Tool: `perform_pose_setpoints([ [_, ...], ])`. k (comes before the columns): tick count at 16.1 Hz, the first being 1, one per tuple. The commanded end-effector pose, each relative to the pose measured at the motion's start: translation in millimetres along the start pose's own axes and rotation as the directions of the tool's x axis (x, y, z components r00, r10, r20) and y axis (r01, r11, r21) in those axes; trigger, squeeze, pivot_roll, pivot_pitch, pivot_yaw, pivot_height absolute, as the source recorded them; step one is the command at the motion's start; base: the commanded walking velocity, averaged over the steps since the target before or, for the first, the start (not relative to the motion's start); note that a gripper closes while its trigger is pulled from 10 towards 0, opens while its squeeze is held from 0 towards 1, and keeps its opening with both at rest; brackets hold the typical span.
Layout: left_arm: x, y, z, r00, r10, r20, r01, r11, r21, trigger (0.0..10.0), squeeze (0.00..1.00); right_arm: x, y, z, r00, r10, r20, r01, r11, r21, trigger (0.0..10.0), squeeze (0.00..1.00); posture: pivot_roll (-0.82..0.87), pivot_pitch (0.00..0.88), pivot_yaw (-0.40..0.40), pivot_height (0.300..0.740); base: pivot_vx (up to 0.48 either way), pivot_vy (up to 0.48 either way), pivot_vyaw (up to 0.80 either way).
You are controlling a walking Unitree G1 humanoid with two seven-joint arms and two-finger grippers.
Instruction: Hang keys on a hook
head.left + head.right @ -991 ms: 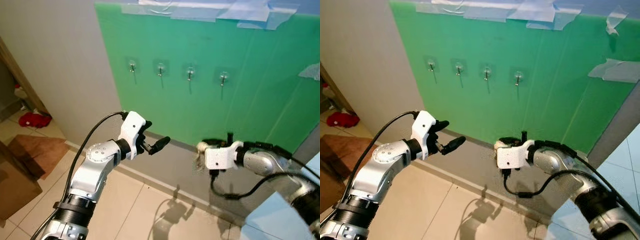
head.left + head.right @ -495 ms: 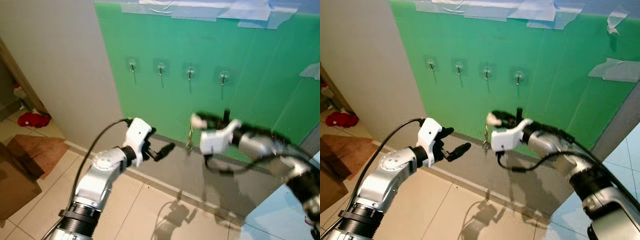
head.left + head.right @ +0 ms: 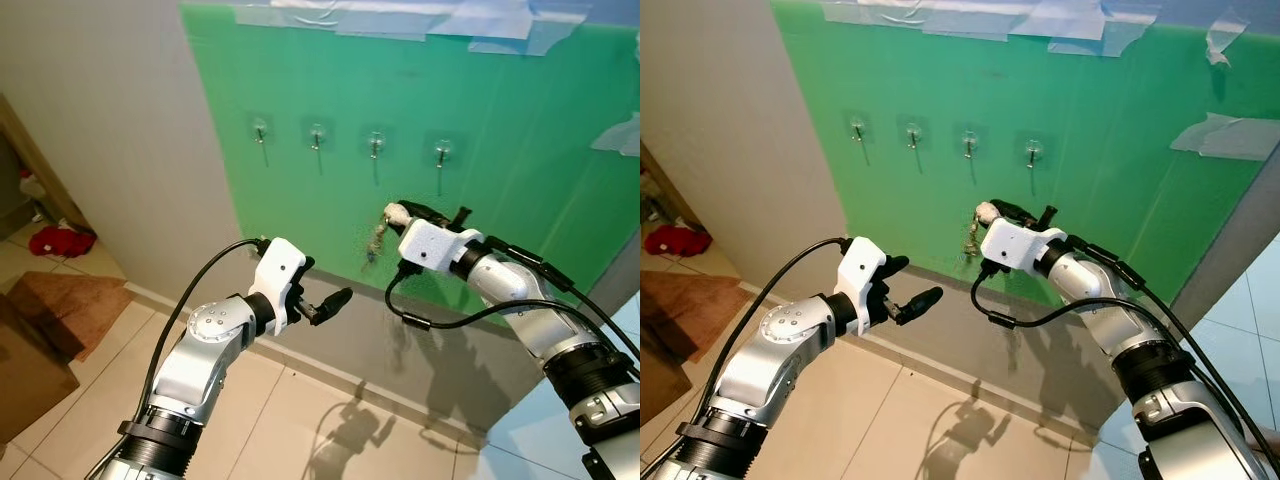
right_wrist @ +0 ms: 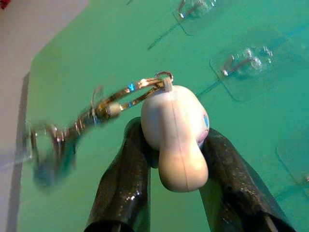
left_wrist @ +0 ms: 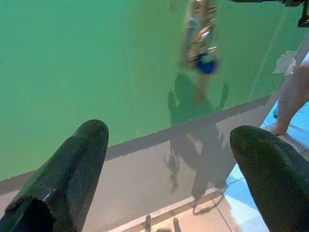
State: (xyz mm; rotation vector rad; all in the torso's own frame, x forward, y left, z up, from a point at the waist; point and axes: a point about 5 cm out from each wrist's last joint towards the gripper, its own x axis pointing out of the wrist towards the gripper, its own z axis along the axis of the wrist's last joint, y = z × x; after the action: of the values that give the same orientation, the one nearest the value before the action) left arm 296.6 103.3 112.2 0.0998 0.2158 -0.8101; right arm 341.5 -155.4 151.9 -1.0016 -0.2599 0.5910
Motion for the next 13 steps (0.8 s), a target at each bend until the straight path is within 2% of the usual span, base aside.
perform_pose_setpoints([
  [1, -2.2, 1.4, 1.8, 1.0, 0.009, 0.0, -0.009, 1.0, 0.014, 10.0, 0.0, -0.7, -0.1, 4.1, 1.0, 0.005, 0.024, -0.005, 0.999, -0.037, 0.0, 0.0, -0.09, 0.0, 0.071, 0.74, 0.0, 0.0, 0.0],
  [6, -2.1, 2.1, 3.8, 1.0, 0.009, 0.0, -0.009, 1.0, 0.015, 10.0, 0.0, -1.5, -10.4, 5.8, 0.998, 0.054, 0.035, -0.051, 0.995, -0.09, 0.0, 0.0, -0.08, 0.0, 0.069, 0.74, 0.0, 0.0, 0.0],
  [8, 1.0, 1.6, 10.5, 0.999, 0.027, 0.042, -0.028, 1.0, 0.001, 10.0, 0.0, -0.4, -17.6, 11.2, 0.997, 0.053, 0.057, -0.047, 0.993, -0.11, 0.0, 0.0, -0.09, 0.0, 0.069, 0.74, 0.0, 0.0, 0.0],
  [9, 7.6, -0.6, 19.1, 0.992, 0.07, 0.104, -0.07, 0.998, -0.003, 10.0, 0.0, -0.1, -21.6, 14.9, 0.996, 0.054, 0.071, -0.046, 0.992, -0.115, 0.0, 0.0, -0.09, 0.0, 0.067, 0.74, 0.0, 0.0, 0.0],
  [10, 12.9, -5.6, 20.6, 0.99, 0.074, 0.118, -0.078, 0.997, 0.028, 10.0, 0.0, -0.5, -22.9, 17.6, 0.995, 0.06, 0.082, -0.05, 0.992, -0.12, 0.0, 0.0, -0.09, 0.0, 0.066, 0.74, 0.0, 0.0, 0.0],
  [11, 14.5, -6.6, 19.5, 0.991, 0.075, 0.114, -0.077, 0.997, 0.016, 10.0, 0.0, -1.0, -22.3, 19.8, 0.994, 0.065, 0.092, -0.055, 0.992, -0.112, 0.0, 0.0, -0.09, 0.0, 0.066, 0.74, 0.0, 0.0, 0.0],
  [12, 14.4, -5.8, 19.5, 0.991, 0.072, 0.113, -0.069, 0.997, -0.023, 10.0, 1.0, -1.3, -22.1, 21.1, 0.993, 0.067, 0.096, -0.057, 0.992, -0.109, 0.0, 0.0, -0.09, 0.0, 0.068, 0.74, 0.0, 0.0, 0.0],
  [13, 13.7, -3.4, 21.5, 0.99, 0.079, 0.12, -0.077, 0.997, -0.019, 10.0, 1.0, -1.9, -22.4, 22.6, 0.993, 0.063, 0.102, -0.053, 0.993, -0.101, 0.0, 0.0, -0.09, 0.0, 0.07, 0.74, 0.0, 0.0, 0.0],
])
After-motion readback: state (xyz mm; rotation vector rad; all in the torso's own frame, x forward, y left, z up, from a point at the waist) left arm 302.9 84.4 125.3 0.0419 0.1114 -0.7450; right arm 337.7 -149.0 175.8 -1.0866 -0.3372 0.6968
